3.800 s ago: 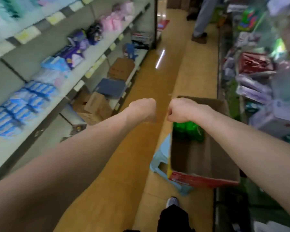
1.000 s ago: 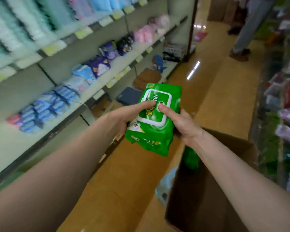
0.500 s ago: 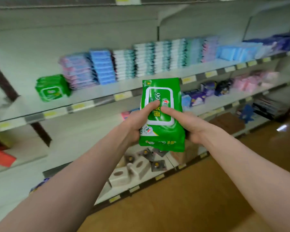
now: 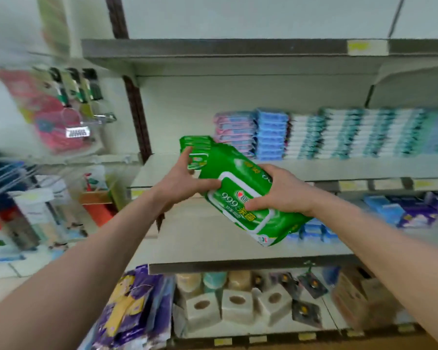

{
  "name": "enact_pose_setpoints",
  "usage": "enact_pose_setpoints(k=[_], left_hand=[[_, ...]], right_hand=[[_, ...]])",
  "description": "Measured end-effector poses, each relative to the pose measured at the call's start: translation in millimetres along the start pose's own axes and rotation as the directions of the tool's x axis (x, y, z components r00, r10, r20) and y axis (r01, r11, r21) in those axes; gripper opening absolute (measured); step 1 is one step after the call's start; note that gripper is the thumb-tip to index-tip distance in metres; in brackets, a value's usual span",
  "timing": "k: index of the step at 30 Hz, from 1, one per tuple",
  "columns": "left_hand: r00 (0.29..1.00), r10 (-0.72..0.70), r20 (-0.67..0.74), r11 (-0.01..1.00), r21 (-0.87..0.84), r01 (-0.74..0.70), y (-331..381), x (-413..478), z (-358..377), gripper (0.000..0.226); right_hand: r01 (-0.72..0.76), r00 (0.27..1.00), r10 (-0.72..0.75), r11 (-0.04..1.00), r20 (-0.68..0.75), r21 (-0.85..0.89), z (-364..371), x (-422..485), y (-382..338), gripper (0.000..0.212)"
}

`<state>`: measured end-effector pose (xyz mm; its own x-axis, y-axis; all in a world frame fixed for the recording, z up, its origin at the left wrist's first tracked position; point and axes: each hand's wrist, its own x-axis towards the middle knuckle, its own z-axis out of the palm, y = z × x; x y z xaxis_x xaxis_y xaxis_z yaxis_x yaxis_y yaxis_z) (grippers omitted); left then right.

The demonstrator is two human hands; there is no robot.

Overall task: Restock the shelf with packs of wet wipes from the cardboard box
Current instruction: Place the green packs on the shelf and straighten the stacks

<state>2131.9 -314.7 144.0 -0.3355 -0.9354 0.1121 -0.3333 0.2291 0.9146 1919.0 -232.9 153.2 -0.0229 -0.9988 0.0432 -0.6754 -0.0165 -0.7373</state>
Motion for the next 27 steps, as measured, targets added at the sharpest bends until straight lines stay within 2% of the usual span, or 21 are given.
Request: enact_pose_setpoints(k=[1, 2, 4, 6, 8, 10, 12, 18, 23, 27], left_hand=[[0.996, 0.087, 0.017, 0.973, 0.212, -0.089, -2, 7, -12, 0.117], [0.985, 0.166, 0.047, 0.887, 0.43, -0.17, -5, 14, -23, 0.116], [0.961, 0.241, 0.133, 0.61, 0.749, -0.257, -8, 27, -38, 0.114], [0.961, 0.196, 0.196, 0.339, 0.906, -0.254, -9, 39, -47, 0.114], [0.971, 0.103, 0.217, 0.199, 0.952, -0.234, -9, 52, -53, 0.113], [0.981, 0.003, 0.196, 0.175, 0.965, -0.194, -8, 66, -60, 0.113], [0.986, -0.067, 0.151, 0.234, 0.963, -0.132, -10, 78, -70, 0.108], [0.991, -0.128, 0.036, 0.397, 0.917, 0.018, -31, 108, -107, 0.096], [0.987, -0.158, -0.015, 0.358, 0.931, 0.071, -38, 141, -141, 0.096], [0.986, -0.167, -0.004, 0.362, 0.93, 0.065, -46, 168, -167, 0.092]], right_hand=[[0.037, 0.999, -0.034, 0.99, 0.021, -0.138, 5, 15, -4, 0.087], [0.071, 0.997, -0.062, 0.963, 0.043, -0.259, 10, 29, -8, 0.092], [0.141, 0.99, -0.117, 0.899, 0.083, -0.414, 23, 57, -15, 0.1], [0.213, 0.977, -0.177, 0.846, 0.118, -0.489, 35, 81, -22, 0.106], [0.284, 0.959, -0.241, 0.791, 0.152, -0.542, 43, 102, -29, 0.105], [0.355, 0.935, -0.299, 0.745, 0.192, -0.565, 49, 123, -36, 0.104], [0.403, 0.915, -0.326, 0.717, 0.237, -0.569, 55, 146, -43, 0.101], [0.49, 0.871, -0.369, 0.709, 0.326, -0.507, 69, 208, -63, 0.092], [0.516, 0.85, -0.39, 0.752, 0.354, -0.409, 84, 256, -83, 0.075], [0.509, 0.851, -0.384, 0.771, 0.357, -0.384, 98, 291, -96, 0.07]])
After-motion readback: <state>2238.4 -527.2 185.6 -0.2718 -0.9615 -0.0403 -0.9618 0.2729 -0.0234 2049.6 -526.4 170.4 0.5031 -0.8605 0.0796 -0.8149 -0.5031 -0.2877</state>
